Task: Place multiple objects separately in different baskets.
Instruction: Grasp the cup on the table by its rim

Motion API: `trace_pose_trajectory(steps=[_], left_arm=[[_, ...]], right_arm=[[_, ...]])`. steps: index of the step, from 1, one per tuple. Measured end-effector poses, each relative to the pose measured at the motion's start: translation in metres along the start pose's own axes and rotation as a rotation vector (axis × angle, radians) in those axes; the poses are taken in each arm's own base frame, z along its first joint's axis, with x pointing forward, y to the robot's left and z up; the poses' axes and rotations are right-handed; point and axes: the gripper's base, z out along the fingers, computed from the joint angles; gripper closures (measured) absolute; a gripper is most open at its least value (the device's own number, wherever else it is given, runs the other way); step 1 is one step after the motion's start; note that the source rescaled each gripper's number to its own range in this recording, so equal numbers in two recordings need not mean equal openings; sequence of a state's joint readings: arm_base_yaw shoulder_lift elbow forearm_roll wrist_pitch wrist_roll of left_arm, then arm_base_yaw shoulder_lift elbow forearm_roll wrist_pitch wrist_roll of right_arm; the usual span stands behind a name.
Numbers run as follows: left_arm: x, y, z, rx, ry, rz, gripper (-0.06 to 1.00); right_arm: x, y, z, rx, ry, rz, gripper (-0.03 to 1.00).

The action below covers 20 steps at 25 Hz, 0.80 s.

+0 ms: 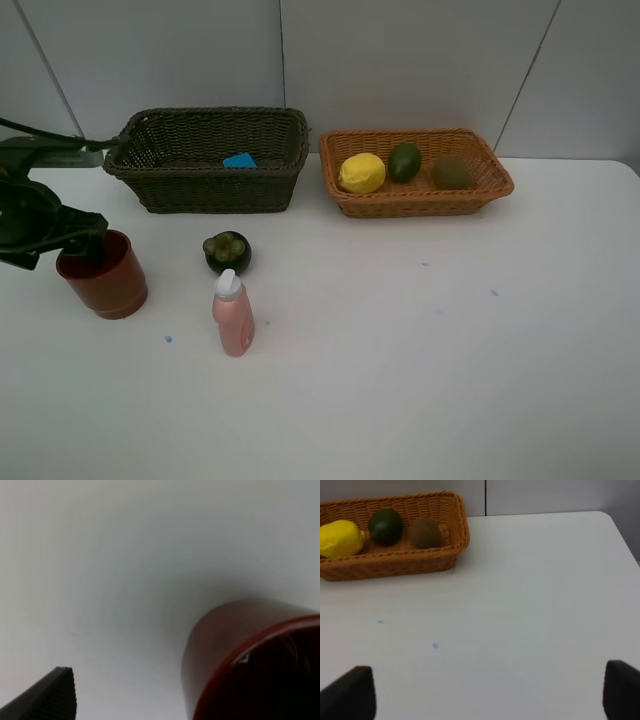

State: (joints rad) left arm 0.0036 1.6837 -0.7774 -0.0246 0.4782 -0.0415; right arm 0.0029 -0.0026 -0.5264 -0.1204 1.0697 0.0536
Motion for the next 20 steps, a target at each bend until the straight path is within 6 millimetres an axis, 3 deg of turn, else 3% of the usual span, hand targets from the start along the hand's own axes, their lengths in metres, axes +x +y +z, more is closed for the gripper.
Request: trace_pose_trajectory(steps=[8, 14, 15, 17, 20], left_arm=[[0.001, -0.001, 0.020, 0.007, 0.034, -0.020, -0.03], [0.002, 0.000, 0.023, 0.006, 0.044, -0.020, 0.00], [0.002, 0.000, 0.023, 0.006, 0.044, -0.020, 0.04], [0.002, 0.000, 0.023, 0.006, 0.043, -0.020, 0.23], [0.002, 0.000, 0.023, 0.006, 0.042, -0.020, 0.65]], right_arm=[[0.000, 0.000, 0.000, 0.000, 0.000, 0.000, -0.03], [0.000, 0.000, 0.000, 0.000, 0.000, 0.000, -0.03], [0.000, 0.000, 0.000, 0.000, 0.000, 0.000, -0.03], [0.000, 0.000, 0.000, 0.001, 0.000, 0.000, -0.03], [0.000, 0.000, 0.000, 0.000, 0.000, 0.000, -0.03]])
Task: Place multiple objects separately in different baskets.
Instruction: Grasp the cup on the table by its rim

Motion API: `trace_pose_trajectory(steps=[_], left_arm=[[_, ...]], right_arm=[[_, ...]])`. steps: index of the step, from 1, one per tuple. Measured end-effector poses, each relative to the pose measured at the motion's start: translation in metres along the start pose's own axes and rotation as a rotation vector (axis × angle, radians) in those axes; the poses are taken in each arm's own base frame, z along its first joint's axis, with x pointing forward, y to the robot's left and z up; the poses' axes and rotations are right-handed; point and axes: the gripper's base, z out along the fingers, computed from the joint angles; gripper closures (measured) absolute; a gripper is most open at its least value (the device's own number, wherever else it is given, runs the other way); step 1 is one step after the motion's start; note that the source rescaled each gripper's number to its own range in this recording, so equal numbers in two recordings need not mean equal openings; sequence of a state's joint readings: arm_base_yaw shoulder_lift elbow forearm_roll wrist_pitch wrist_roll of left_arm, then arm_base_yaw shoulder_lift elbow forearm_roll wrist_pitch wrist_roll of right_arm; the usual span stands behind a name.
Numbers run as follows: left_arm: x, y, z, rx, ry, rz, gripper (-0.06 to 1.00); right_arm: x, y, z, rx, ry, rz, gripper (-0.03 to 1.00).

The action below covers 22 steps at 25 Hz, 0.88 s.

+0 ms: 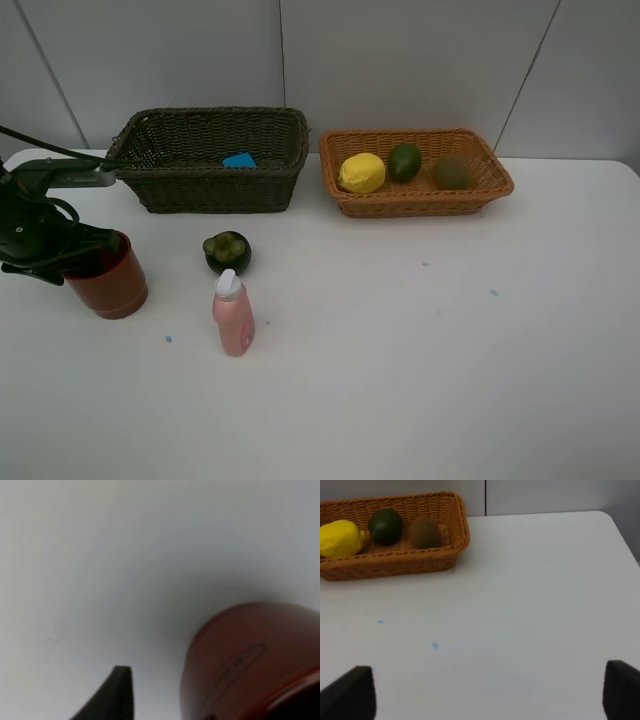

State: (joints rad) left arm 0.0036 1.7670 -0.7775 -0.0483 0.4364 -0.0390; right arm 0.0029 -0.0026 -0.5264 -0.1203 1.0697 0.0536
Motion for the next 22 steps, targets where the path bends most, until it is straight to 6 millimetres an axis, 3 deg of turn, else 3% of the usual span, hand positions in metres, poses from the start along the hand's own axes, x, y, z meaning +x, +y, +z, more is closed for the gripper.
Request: trace_pose_trajectory(steps=[1, 3, 22], left_arm=[[-0.0001, 0.0000, 0.0000, 0.000, -0.001, -0.001, 0.78], [-0.0002, -0.0001, -0.0001, 0.001, 0.000, 0.000, 0.93], [-0.0007, -0.0002, -0.0002, 0.001, -0.004, 0.021, 0.94]], right_arm=[[0.0000, 0.0000, 0.0000, 0.000, 0.000, 0.000, -0.03], [0.0000, 0.0000, 0.0000, 0.000, 0.000, 0.000, -0.03], [0.0000, 0.0000, 0.0000, 0.000, 0.000, 0.000, -0.03]])
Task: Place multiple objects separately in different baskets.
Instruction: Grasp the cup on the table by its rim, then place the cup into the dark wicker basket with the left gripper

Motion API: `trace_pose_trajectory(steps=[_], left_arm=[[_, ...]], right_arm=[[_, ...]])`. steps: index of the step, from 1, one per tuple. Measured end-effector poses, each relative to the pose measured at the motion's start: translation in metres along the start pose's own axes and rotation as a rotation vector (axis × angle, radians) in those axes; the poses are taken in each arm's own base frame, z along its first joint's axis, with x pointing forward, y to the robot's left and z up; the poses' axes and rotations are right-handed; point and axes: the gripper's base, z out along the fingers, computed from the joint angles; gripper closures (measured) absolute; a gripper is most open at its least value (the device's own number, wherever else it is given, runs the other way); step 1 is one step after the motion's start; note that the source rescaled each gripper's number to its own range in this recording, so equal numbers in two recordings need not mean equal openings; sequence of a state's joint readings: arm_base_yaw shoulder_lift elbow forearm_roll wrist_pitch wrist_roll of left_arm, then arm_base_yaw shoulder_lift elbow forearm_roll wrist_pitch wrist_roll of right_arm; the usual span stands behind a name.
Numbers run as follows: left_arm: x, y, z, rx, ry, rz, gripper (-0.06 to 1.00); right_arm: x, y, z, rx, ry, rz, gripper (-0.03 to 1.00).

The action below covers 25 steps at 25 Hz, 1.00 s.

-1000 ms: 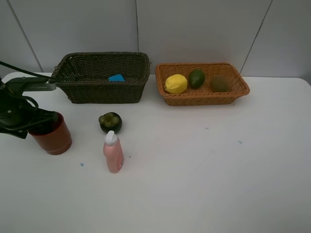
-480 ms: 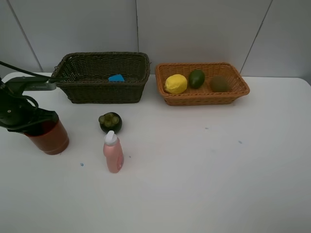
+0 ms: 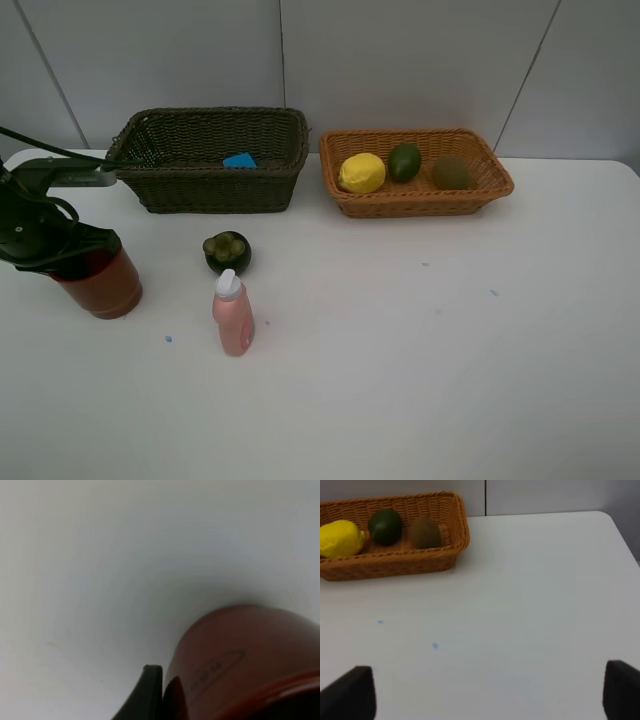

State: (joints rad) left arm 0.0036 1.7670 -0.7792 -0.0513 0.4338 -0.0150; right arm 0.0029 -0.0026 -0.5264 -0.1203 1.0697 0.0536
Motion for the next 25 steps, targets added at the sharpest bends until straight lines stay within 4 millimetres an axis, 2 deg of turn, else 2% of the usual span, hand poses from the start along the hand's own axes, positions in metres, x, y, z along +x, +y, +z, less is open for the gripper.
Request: trace_pose_trajectory(steps=[3, 5, 13, 19, 22, 25], left_arm=[[-0.001, 0.000, -0.003, 0.001, -0.010, 0.001, 0.94], [-0.004, -0.001, -0.013, 0.003, -0.048, 0.003, 0.94], [-0.051, -0.006, -0.101, 0.023, -0.327, 0.017, 0.94], [-0.086, -0.009, -0.150, 0.028, -0.460, 0.043, 0.94], [-0.102, -0.010, -0.164, 0.030, -0.516, 0.045, 0.94], [-0.120, -0.016, -0.162, 0.033, -0.525, 0.059, 0.94]], right_arm=[[0.000, 0.000, 0.000, 0.000, 0.000, 0.000, -0.03], [0.000, 0.000, 0.000, 0.001, 0.000, 0.000, -0.03], [0.000, 0.000, 0.000, 0.002, 0.000, -0.001, -0.03], [0.000, 0.000, 0.000, 0.002, 0.000, -0.001, -0.03], [0.000, 0.000, 0.000, 0.002, 0.000, -0.001, -0.03], [0.000, 0.000, 0.000, 0.002, 0.000, -0.001, -0.03]])
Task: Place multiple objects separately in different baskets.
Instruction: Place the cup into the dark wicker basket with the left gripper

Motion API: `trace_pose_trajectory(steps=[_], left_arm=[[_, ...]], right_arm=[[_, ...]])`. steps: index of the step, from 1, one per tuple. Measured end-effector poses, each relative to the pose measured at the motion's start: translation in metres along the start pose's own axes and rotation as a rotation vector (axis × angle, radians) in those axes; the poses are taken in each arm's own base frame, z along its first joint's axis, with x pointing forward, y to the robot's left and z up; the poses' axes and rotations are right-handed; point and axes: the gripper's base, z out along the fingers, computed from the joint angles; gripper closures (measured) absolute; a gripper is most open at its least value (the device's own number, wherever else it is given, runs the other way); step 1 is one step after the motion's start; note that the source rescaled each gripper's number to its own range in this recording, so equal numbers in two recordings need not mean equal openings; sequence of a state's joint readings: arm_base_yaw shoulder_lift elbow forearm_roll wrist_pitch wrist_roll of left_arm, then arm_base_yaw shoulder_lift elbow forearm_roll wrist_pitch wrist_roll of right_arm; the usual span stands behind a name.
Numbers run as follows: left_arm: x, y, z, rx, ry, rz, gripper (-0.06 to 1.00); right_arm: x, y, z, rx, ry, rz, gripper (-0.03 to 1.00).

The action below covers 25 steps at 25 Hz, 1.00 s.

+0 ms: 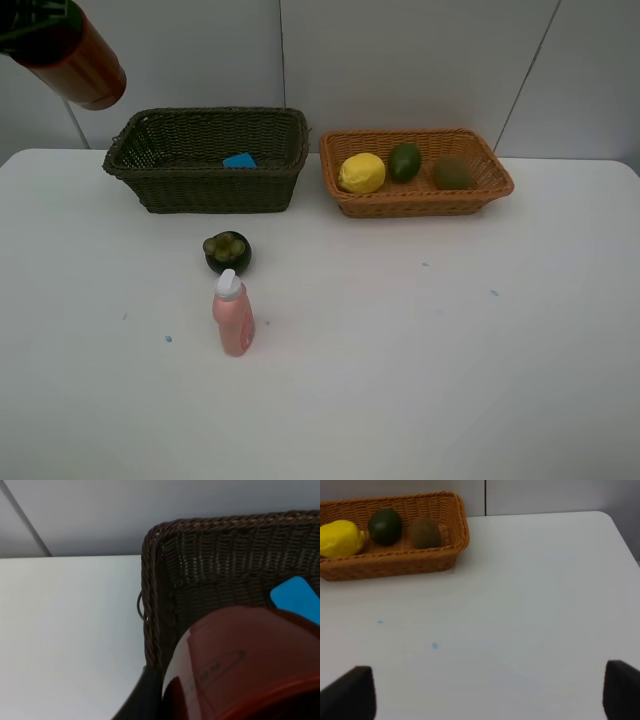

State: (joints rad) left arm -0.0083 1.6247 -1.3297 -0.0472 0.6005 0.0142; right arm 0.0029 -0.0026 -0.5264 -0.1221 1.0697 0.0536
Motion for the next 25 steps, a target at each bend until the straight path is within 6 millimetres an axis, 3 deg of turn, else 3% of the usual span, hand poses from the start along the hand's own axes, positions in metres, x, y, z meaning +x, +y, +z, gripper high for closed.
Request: trace_pose_trajectory(steps=[10, 15, 19, 25], left_arm=[[-0.034, -0.017, 0.094, 0.022, 0.137, 0.041, 0.94], [-0.042, -0.024, 0.127, 0.018, 0.221, 0.071, 0.94], [-0.038, -0.026, 0.147, 0.016, 0.270, 0.079, 0.94], [-0.015, -0.024, 0.178, -0.004, 0.370, 0.080, 0.94]], right_arm=[[0.000, 0.000, 0.000, 0.000, 0.000, 0.000, -0.03], [0.000, 0.000, 0.000, 0.001, 0.000, 0.000, -0.03], [0.000, 0.000, 0.000, 0.001, 0.000, 0.000, -0.03], [0.000, 0.000, 0.000, 0.001, 0.000, 0.000, -0.03]])
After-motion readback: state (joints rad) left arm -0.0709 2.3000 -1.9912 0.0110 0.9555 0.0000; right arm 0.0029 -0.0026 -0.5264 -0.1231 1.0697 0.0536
